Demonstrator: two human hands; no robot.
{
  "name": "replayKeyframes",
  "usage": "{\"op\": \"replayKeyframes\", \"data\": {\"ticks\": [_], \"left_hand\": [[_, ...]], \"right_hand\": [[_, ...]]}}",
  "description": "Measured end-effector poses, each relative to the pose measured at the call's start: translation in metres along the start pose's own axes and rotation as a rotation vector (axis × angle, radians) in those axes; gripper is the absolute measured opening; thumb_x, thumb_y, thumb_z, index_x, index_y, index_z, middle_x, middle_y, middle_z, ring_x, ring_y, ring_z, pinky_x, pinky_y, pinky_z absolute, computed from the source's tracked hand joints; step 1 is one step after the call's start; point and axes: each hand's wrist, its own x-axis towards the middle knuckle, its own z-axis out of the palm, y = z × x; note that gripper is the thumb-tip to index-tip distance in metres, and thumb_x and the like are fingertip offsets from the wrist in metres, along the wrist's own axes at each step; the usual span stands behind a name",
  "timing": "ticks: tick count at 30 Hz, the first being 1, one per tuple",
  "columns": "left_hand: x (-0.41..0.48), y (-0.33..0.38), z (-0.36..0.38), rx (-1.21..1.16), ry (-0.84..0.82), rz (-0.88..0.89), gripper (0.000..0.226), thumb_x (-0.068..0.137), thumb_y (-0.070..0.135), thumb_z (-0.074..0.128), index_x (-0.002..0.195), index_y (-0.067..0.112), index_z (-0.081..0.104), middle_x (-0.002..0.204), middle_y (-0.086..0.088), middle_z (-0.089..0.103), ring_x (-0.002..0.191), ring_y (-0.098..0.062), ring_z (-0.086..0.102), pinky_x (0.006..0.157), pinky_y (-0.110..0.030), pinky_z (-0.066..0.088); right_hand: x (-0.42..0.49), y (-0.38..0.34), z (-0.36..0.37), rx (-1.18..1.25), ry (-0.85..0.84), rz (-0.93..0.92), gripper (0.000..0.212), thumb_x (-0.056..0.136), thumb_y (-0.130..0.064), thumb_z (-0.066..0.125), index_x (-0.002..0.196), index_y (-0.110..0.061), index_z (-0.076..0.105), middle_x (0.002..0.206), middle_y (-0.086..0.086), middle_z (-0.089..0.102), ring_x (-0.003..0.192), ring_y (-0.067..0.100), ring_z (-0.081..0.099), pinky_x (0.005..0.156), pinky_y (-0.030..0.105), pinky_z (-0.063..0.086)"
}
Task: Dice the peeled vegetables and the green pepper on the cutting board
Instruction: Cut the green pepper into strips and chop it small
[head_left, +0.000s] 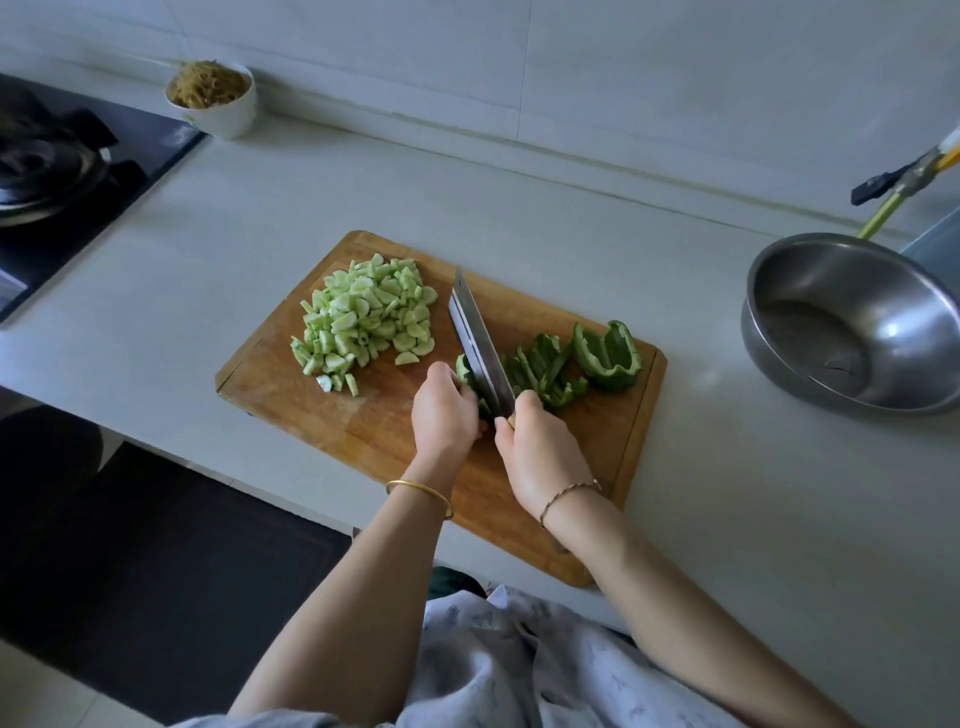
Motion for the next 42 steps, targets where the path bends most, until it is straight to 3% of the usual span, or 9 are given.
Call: {"op": "replayKeyframes", "data": {"ticks": [3, 10, 14, 19, 22, 26, 31, 35, 42], "left_hand": [[-0.002, -0.002, 0.002, -0.028, -0.005, 0.032, 0.004, 0.092, 0.009, 0.047, 0.089, 0.007, 0.044, 0.075, -0.008, 0.059, 0.061, -0.026, 0.062, 0.06, -0.045, 0.055], [-0.006, -0.003, 0.002, -0.06, -0.025, 0.056, 0.007, 0.095, 0.011, 0.045, 0.09, 0.007, 0.043, 0.074, -0.009, 0.061, 0.055, -0.02, 0.063, 0.058, -0.042, 0.056], [-0.005, -0.002, 0.0, -0.062, 0.009, 0.004, 0.004, 0.097, 0.012, 0.045, 0.098, 0.008, 0.045, 0.073, 0.003, 0.052, 0.054, -0.006, 0.051, 0.046, -0.017, 0.039], [-0.001, -0.002, -0.003, -0.146, -0.033, -0.07, 0.006, 0.097, 0.012, 0.046, 0.1, 0.007, 0.047, 0.074, -0.003, 0.058, 0.048, -0.009, 0.054, 0.038, -0.013, 0.038], [0.002, -0.001, -0.006, -0.168, -0.056, -0.101, 0.007, 0.096, 0.011, 0.044, 0.099, 0.005, 0.047, 0.073, -0.013, 0.065, 0.045, -0.013, 0.057, 0.037, -0.018, 0.042], [0.002, 0.0, -0.006, -0.059, -0.089, -0.048, 0.016, 0.097, 0.023, 0.047, 0.096, 0.007, 0.047, 0.074, -0.013, 0.065, 0.058, -0.022, 0.063, 0.055, -0.036, 0.056], [0.003, 0.008, -0.008, 0.222, -0.044, 0.012, 0.026, 0.097, 0.032, 0.044, 0.099, 0.007, 0.049, 0.103, -0.012, 0.055, 0.083, -0.027, 0.056, 0.057, -0.033, 0.043], [-0.001, 0.022, -0.001, 0.272, 0.006, -0.03, 0.05, 0.094, 0.039, 0.049, 0.127, 0.004, 0.038, 0.131, -0.016, 0.038, 0.12, -0.035, 0.037, 0.089, -0.042, 0.04], [-0.003, 0.04, 0.024, 0.385, -0.01, 0.007, 0.078, 0.087, 0.054, 0.054, 0.142, 0.01, 0.021, 0.139, -0.015, 0.03, 0.127, -0.034, 0.029, 0.102, -0.044, 0.033]], "right_hand": [[0.01, -0.001, -0.002, 0.019, 0.021, 0.002, 0.015, 0.103, -0.027, 0.039, 0.095, -0.013, 0.041, 0.083, 0.002, 0.055, 0.082, 0.024, 0.064, 0.065, 0.033, 0.051], [0.021, 0.0, -0.004, 0.122, 0.005, 0.022, 0.017, 0.102, -0.026, 0.04, 0.092, -0.012, 0.04, 0.071, -0.006, 0.045, 0.077, 0.027, 0.063, 0.067, 0.039, 0.054], [0.017, -0.005, -0.002, 0.06, 0.022, 0.008, 0.016, 0.102, -0.025, 0.04, 0.094, -0.012, 0.039, 0.084, 0.002, 0.053, 0.08, 0.026, 0.062, 0.069, 0.038, 0.054], [0.013, -0.004, -0.002, -0.046, -0.017, -0.004, 0.019, 0.103, -0.026, 0.037, 0.103, -0.009, 0.043, 0.094, 0.009, 0.064, 0.085, 0.028, 0.065, 0.069, 0.04, 0.055], [0.015, 0.007, -0.016, 0.181, -0.053, 0.035, 0.02, 0.102, -0.03, 0.04, 0.091, -0.013, 0.044, 0.083, 0.009, 0.061, 0.063, 0.022, 0.061, 0.059, 0.039, 0.057], [0.01, 0.02, -0.042, 0.38, 0.002, 0.067, 0.026, 0.101, -0.031, 0.042, 0.078, -0.021, 0.037, 0.066, 0.007, 0.054, 0.04, 0.012, 0.046, 0.037, 0.022, 0.042], [0.008, 0.034, -0.067, 0.404, 0.073, 0.053, 0.028, 0.1, -0.031, 0.044, 0.076, -0.018, 0.037, 0.063, 0.007, 0.053, 0.038, 0.014, 0.045, 0.037, 0.025, 0.045], [0.004, 0.045, -0.076, 0.406, 0.114, 0.053, 0.03, 0.1, -0.03, 0.045, 0.074, -0.019, 0.035, 0.061, 0.007, 0.052, 0.038, 0.016, 0.045, 0.038, 0.027, 0.046], [-0.003, 0.062, -0.09, 0.286, 0.093, 0.053, 0.027, 0.1, -0.031, 0.045, 0.077, -0.018, 0.038, 0.063, 0.007, 0.055, 0.039, 0.013, 0.046, 0.038, 0.025, 0.047]]}}
